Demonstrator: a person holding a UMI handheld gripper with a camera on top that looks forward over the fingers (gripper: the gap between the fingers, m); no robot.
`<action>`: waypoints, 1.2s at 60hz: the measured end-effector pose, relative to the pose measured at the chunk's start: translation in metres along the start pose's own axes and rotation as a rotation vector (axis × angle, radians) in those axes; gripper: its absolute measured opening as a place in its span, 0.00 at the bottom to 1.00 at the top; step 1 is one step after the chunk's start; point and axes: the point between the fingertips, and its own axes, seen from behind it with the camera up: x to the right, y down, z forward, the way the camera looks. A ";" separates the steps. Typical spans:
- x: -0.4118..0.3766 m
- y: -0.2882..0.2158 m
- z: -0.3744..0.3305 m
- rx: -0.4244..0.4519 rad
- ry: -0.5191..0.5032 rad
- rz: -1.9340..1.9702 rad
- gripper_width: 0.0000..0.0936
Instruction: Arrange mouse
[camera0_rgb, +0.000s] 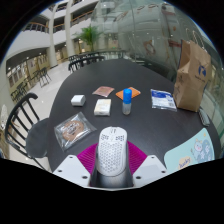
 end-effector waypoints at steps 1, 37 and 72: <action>0.002 0.000 -0.004 -0.001 -0.005 -0.002 0.44; 0.256 0.044 -0.116 0.045 0.129 -0.124 0.47; 0.214 0.102 -0.214 0.070 0.165 -0.004 0.86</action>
